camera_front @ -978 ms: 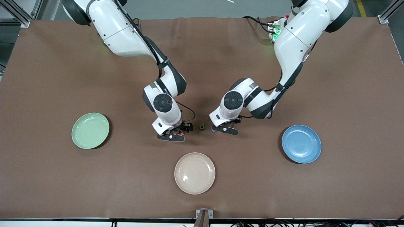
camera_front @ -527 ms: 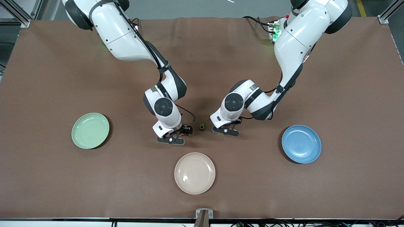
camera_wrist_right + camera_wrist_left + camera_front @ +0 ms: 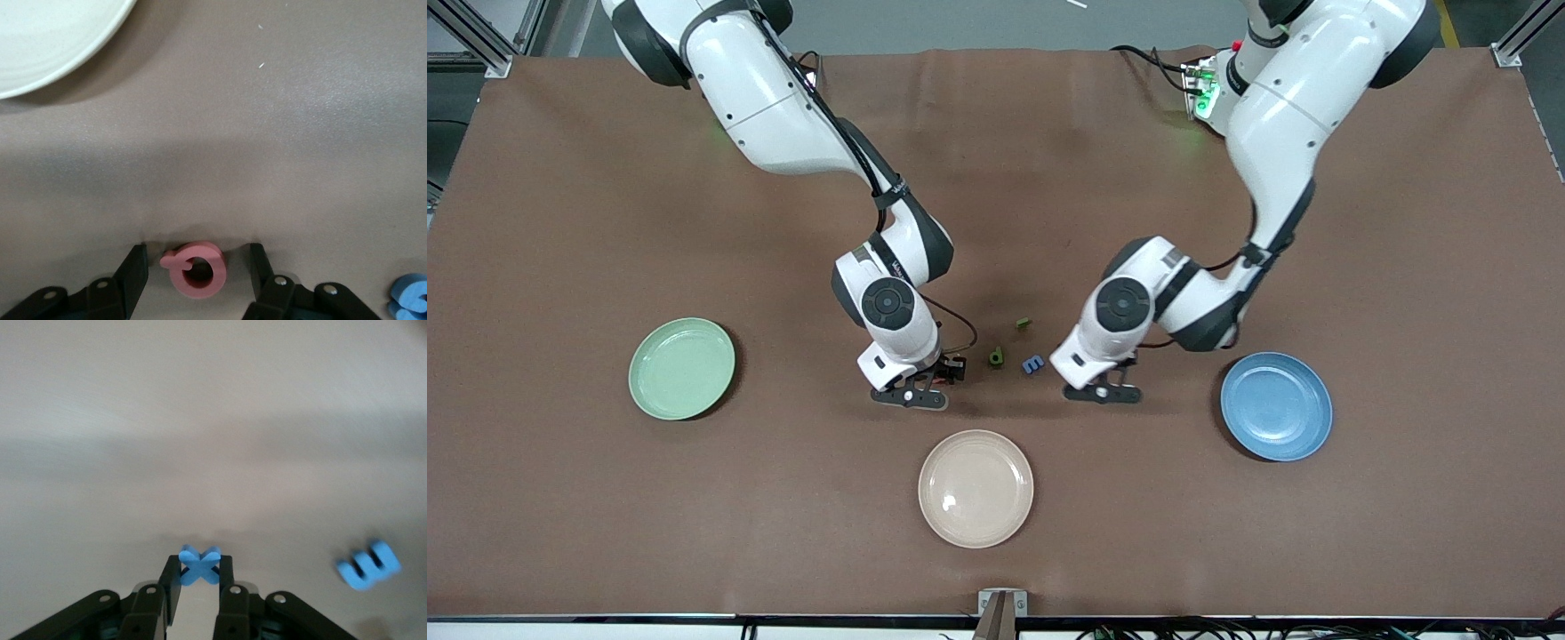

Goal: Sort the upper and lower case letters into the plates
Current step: 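Drop the X on the blue plate while the right gripper drops q on green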

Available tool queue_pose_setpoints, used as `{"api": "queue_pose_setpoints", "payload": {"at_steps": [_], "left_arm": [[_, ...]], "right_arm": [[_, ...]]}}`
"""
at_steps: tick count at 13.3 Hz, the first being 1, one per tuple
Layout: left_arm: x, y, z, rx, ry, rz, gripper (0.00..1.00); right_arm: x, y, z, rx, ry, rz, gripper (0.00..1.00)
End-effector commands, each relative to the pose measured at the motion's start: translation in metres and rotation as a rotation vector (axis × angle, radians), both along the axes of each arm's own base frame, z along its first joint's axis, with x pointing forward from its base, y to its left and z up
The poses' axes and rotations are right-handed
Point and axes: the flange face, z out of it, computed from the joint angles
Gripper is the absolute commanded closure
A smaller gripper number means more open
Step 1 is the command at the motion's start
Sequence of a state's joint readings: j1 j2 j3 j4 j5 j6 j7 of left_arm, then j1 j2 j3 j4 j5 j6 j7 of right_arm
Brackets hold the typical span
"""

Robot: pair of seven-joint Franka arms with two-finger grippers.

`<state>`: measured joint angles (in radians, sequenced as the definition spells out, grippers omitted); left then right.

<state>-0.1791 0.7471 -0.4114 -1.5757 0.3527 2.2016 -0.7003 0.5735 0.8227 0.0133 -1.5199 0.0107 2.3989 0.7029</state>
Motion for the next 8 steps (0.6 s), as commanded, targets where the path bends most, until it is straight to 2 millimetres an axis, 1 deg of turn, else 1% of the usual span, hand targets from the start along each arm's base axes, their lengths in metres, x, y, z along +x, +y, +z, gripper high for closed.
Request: {"api": "queue_pose_setpoints", "payload": {"at_steps": [1, 2, 3, 4, 5, 6, 7, 8], "left_arm": [[0.022, 0.067, 0.047, 0.059, -0.011, 0.111, 1.00], [0.028, 0.092, 0.050, 0.074, -0.001, 0.144, 1.00], [0.038, 0.123, 0.051, 0.077, 0.001, 0.188, 1.00], [0.049, 0.157, 0.050, 0.079, 0.004, 0.231, 1.00], [0.056, 0.183, 0.050, 0.078, 0.006, 0.258, 1.00], [0.058, 0.193, 0.050, 0.080, 0.006, 0.260, 1.00], [0.061, 0.210, 0.047, 0.083, 0.010, 0.282, 1.00], [0.064, 0.230, 0.042, 0.083, 0.017, 0.308, 1.00]], "right_arm": [[0.004, 0.000, -0.004, 0.005, -0.001, -0.014, 0.38], [0.004, 0.000, -0.004, 0.005, -0.001, -0.014, 0.40], [0.004, 0.000, -0.003, 0.008, -0.006, -0.012, 0.44], [0.005, 0.000, -0.003, 0.011, -0.011, -0.011, 0.48], [0.005, 0.000, -0.003, 0.012, -0.013, -0.008, 0.52], [0.005, 0.000, -0.003, 0.011, -0.014, -0.004, 0.58], [0.005, -0.001, -0.003, 0.011, -0.014, -0.002, 0.65], [0.007, -0.003, -0.003, 0.010, -0.014, -0.005, 0.69]]}}
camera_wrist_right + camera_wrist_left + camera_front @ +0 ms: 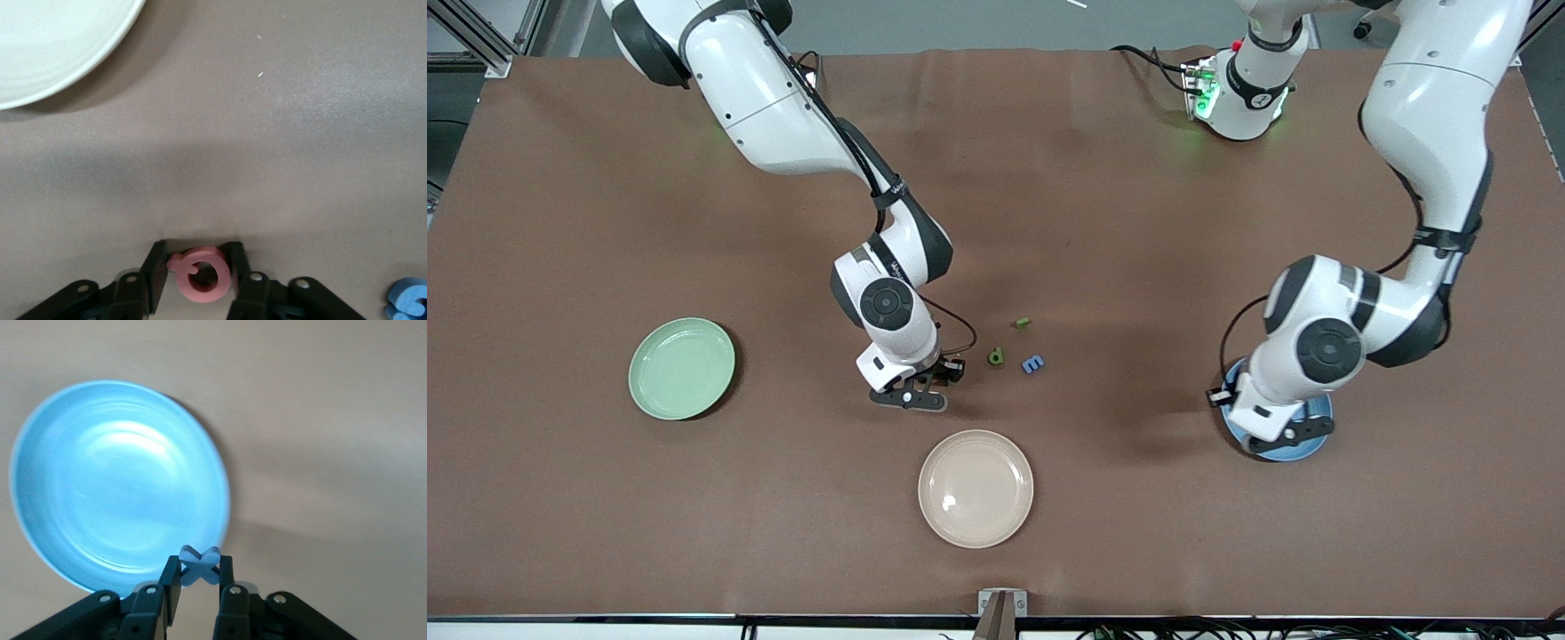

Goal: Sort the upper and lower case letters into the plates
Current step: 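Drop the X on the blue plate while the right gripper drops q on green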

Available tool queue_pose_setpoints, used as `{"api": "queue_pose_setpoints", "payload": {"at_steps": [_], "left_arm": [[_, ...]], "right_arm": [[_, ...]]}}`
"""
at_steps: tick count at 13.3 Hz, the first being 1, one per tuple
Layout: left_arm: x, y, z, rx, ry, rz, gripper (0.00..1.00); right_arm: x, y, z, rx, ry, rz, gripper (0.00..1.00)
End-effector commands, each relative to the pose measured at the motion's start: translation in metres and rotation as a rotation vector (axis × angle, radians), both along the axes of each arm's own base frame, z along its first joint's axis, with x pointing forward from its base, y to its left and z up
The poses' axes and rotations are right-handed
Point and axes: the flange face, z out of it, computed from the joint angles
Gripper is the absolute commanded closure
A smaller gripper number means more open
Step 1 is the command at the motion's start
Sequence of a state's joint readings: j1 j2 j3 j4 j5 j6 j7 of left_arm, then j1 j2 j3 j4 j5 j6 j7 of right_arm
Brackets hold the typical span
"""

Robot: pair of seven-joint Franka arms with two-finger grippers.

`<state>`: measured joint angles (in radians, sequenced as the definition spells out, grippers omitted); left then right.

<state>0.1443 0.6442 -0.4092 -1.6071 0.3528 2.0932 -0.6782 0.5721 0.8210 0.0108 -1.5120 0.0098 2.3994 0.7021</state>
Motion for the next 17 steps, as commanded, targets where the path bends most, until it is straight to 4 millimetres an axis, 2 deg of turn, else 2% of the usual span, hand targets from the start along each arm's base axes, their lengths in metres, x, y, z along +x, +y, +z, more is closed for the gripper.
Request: {"api": "queue_pose_setpoints", "payload": {"at_steps": [1, 2, 4, 5, 7, 8, 9, 10, 12, 14, 16, 17], "left_arm": [[0.000, 0.033, -0.010, 0.015, 0.013, 0.032, 0.99], [0.002, 0.050, -0.018, 0.012, 0.026, 0.044, 0.99], [0.001, 0.082, -0.033, 0.008, 0.050, 0.080, 0.90], [0.001, 0.093, -0.037, 0.009, 0.057, 0.097, 0.80], [0.000, 0.109, -0.042, 0.007, 0.067, 0.121, 0.61], [0.000, 0.108, -0.039, 0.009, 0.064, 0.125, 0.41], [0.000, 0.104, -0.035, 0.010, 0.060, 0.122, 0.00], [0.000, 0.097, -0.030, 0.007, 0.055, 0.120, 0.00], [-0.003, 0.072, -0.014, 0.001, 0.079, 0.116, 0.00], [-0.007, 0.028, 0.000, -0.030, 0.065, 0.155, 0.00], [-0.016, -0.032, 0.007, -0.030, 0.047, 0.183, 0.00], [-0.021, -0.068, 0.009, -0.039, 0.032, 0.164, 0.00]], "right_arm": [[0.005, -0.005, -0.007, 0.006, -0.005, -0.005, 0.71], [0.005, -0.005, -0.006, 0.007, -0.006, -0.005, 0.73], [0.008, -0.008, 0.001, 0.011, -0.011, 0.001, 0.73], [0.009, -0.007, 0.010, 0.010, -0.016, 0.035, 0.73], [0.013, -0.026, 0.050, -0.012, 0.016, 0.073, 0.73], [0.018, -0.047, 0.076, -0.032, 0.050, 0.105, 0.73], [0.021, -0.074, 0.107, -0.040, 0.069, 0.150, 0.73], [0.019, -0.101, 0.133, -0.043, 0.071, 0.185, 0.73], [0.006, -0.164, 0.159, -0.047, 0.081, 0.239, 0.73], [-0.005, -0.225, 0.163, -0.048, 0.105, 0.275, 0.73], [-0.021, -0.288, 0.152, -0.043, 0.121, 0.294, 0.73], [-0.032, -0.310, 0.142, -0.041, 0.109, 0.323, 0.73]]}}
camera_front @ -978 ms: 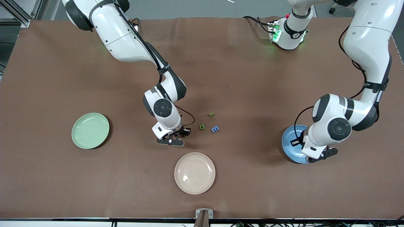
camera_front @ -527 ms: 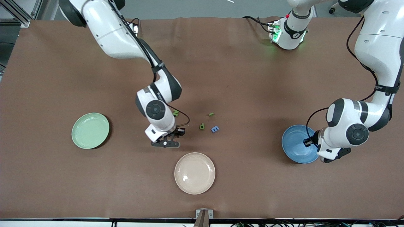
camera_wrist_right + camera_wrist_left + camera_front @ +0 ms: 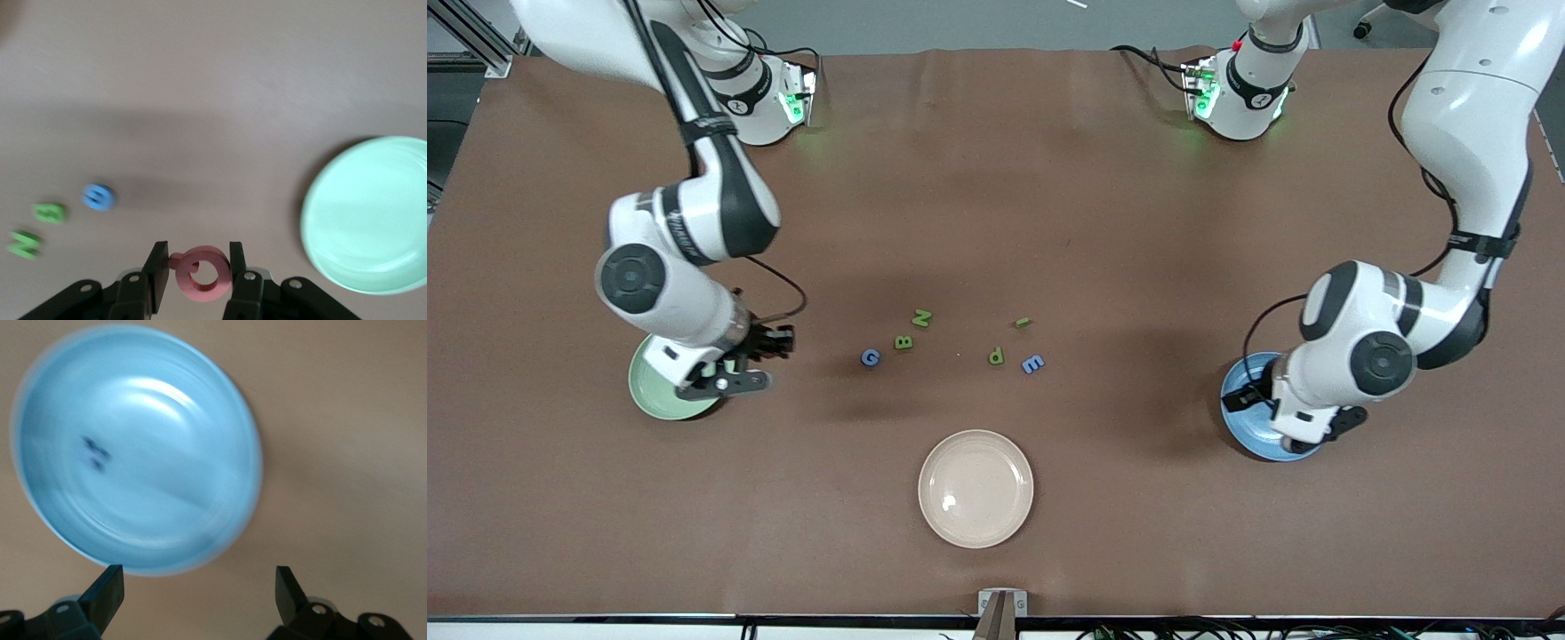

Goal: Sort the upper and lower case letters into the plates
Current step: 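Drop the X on the blue plate while the right gripper drops q on green, then grasp the blue E letter with the left gripper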

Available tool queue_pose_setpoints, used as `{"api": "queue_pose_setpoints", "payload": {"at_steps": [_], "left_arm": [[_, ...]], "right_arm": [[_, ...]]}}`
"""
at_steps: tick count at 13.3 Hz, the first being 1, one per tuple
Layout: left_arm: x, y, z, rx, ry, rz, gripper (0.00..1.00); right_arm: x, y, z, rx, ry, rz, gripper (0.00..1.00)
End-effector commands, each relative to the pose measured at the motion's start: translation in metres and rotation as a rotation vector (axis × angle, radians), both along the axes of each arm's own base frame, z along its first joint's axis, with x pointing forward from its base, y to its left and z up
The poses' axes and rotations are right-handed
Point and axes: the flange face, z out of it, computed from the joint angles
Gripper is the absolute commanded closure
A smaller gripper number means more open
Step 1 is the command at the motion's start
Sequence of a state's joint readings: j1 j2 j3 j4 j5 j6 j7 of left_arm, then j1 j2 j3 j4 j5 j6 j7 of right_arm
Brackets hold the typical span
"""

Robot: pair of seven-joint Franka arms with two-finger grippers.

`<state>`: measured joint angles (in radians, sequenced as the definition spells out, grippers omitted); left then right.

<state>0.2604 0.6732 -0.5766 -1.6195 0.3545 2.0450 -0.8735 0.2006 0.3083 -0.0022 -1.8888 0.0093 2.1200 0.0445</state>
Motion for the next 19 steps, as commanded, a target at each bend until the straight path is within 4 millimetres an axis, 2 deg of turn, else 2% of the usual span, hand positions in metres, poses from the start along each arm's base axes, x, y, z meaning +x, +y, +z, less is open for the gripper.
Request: {"api": "queue_pose_setpoints", "payload": {"at_steps": [1, 4, 6, 7, 10, 12, 14, 17, 18, 19], "left_arm": [[-0.018, -0.088, 0.005, 0.016, -0.016, -0.025, 0.01], [-0.032, -0.184, -0.003, -0.025, -0.048, 0.055, 0.05], [-0.036, -0.242, -0.012, -0.065, -0.060, 0.086, 0.10], [-0.040, -0.259, -0.021, -0.071, -0.067, 0.102, 0.10], [-0.061, -0.307, -0.052, -0.077, -0.146, 0.174, 0.17], [-0.072, -0.319, -0.073, -0.030, -0.171, 0.184, 0.22], [-0.074, -0.319, -0.086, -0.019, -0.162, 0.193, 0.32], [-0.080, -0.324, -0.090, -0.015, -0.153, 0.211, 0.32], [-0.084, -0.328, -0.094, -0.015, -0.144, 0.211, 0.36], [-0.086, -0.330, -0.096, -0.013, -0.141, 0.209, 0.39]], "right_arm": [[-0.043, -0.062, -0.029, 0.019, -0.021, 0.058, 0.73], [-0.055, -0.123, -0.062, 0.026, -0.060, 0.112, 0.73], [-0.056, -0.151, -0.084, 0.030, -0.052, 0.126, 0.73], [-0.055, -0.162, -0.093, 0.030, -0.062, 0.127, 0.72], [-0.056, -0.178, -0.127, 0.031, -0.070, 0.145, 0.72], [-0.057, -0.178, -0.144, 0.031, -0.070, 0.142, 0.72], [-0.060, -0.178, -0.153, 0.034, -0.063, 0.138, 0.71], [-0.063, -0.178, -0.157, 0.037, -0.056, 0.135, 0.67], [-0.063, -0.178, -0.157, 0.038, -0.054, 0.134, 0.58], [-0.063, -0.178, -0.156, 0.039, -0.050, 0.132, 0.41]]}}
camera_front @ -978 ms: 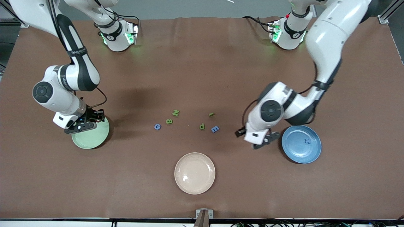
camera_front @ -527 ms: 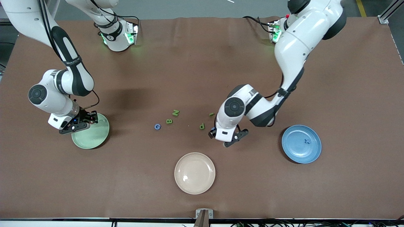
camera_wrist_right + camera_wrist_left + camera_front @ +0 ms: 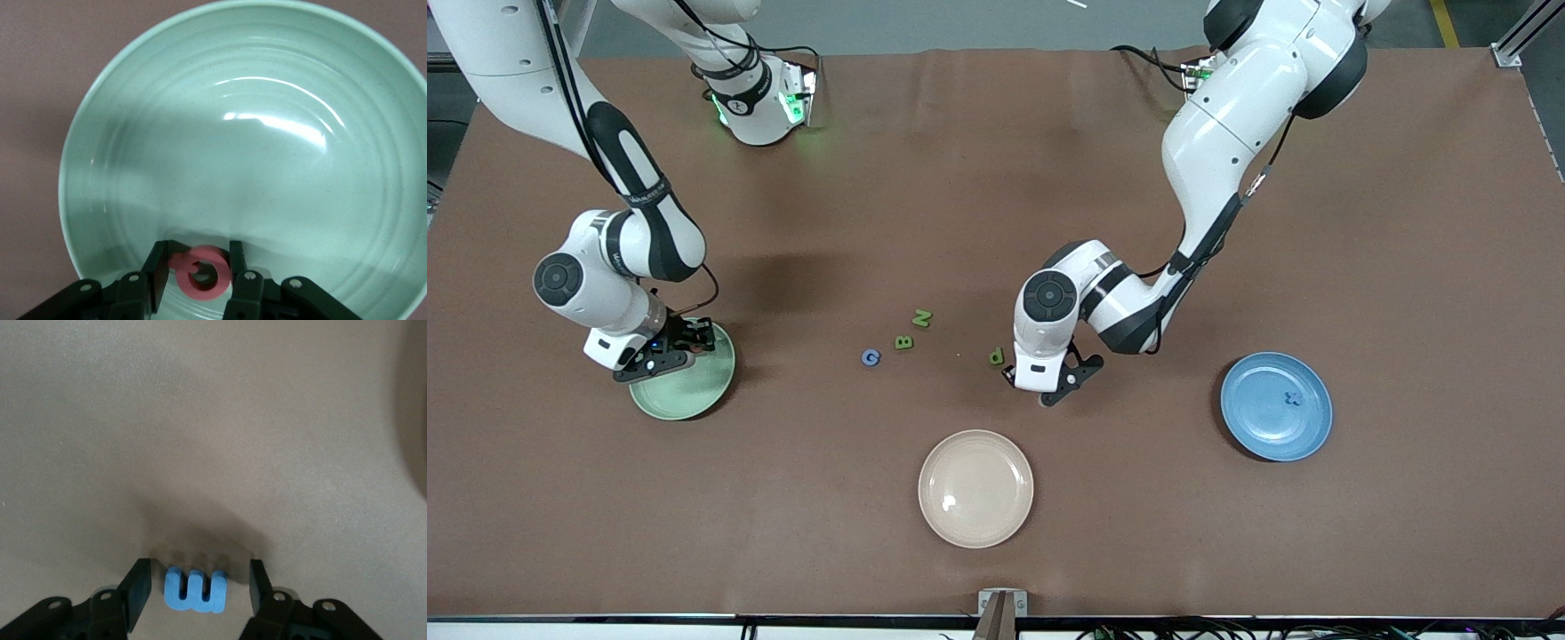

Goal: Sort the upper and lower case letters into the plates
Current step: 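Grasp the blue E letter with the left gripper, then place the E on the blue plate while the right gripper grasps blue c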

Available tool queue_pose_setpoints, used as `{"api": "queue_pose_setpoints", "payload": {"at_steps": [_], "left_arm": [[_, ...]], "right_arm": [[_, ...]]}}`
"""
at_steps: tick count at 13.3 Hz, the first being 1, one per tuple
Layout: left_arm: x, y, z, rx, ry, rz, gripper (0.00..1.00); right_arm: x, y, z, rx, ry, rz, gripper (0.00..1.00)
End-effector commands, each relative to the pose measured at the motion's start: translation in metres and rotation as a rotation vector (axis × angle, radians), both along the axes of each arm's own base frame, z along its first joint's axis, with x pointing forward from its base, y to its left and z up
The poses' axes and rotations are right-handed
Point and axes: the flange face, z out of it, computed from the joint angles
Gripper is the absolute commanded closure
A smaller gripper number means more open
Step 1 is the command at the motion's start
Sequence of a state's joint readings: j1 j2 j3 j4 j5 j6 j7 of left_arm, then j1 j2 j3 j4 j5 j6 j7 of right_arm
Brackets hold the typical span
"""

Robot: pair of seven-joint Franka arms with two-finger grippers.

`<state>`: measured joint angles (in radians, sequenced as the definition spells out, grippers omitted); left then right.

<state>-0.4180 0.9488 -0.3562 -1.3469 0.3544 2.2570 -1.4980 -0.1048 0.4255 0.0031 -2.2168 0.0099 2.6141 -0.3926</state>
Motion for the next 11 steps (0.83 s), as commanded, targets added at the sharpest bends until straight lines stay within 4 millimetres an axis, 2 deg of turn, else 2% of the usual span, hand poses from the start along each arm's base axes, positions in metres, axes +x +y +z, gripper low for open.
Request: {"api": "queue_pose_setpoints", "payload": {"at_steps": [1, 3, 4, 5, 6, 7, 9, 11], "left_arm": [[-0.004, -0.010, -0.007, 0.000, 0.003, 0.013, 0.44], [-0.001, -0.006, -0.004, 0.004, 0.004, 0.019, 0.57], [-0.002, -0.006, -0.005, 0.008, 0.004, 0.017, 0.70], [-0.002, -0.007, -0.001, 0.011, -0.003, 0.011, 0.92], [0.004, 0.002, 0.009, 0.027, -0.005, 0.019, 0.99], [0.013, 0.016, 0.020, 0.056, 0.004, 0.030, 1.00], [0.033, 0.059, 0.041, 0.114, 0.033, 0.077, 1.00], [0.057, 0.109, 0.063, 0.141, 0.053, 0.105, 1.00]], "right_arm": [[-0.006, 0.000, 0.004, 0.015, 0.002, -0.002, 0.14], [-0.002, 0.005, 0.021, 0.016, 0.004, -0.002, 0.06], [0.001, 0.007, 0.036, 0.015, 0.000, -0.005, 0.05], [0.004, 0.010, 0.054, 0.017, 0.004, 0.002, 0.03], [0.011, 0.021, 0.072, 0.019, 0.024, 0.011, 0.03], [0.016, 0.031, 0.089, 0.018, 0.048, -0.032, 0.03], [0.028, 0.072, 0.118, 0.006, 0.090, -0.126, 0.03], [0.032, 0.115, 0.128, -0.009, 0.089, -0.215, 0.03]]}}
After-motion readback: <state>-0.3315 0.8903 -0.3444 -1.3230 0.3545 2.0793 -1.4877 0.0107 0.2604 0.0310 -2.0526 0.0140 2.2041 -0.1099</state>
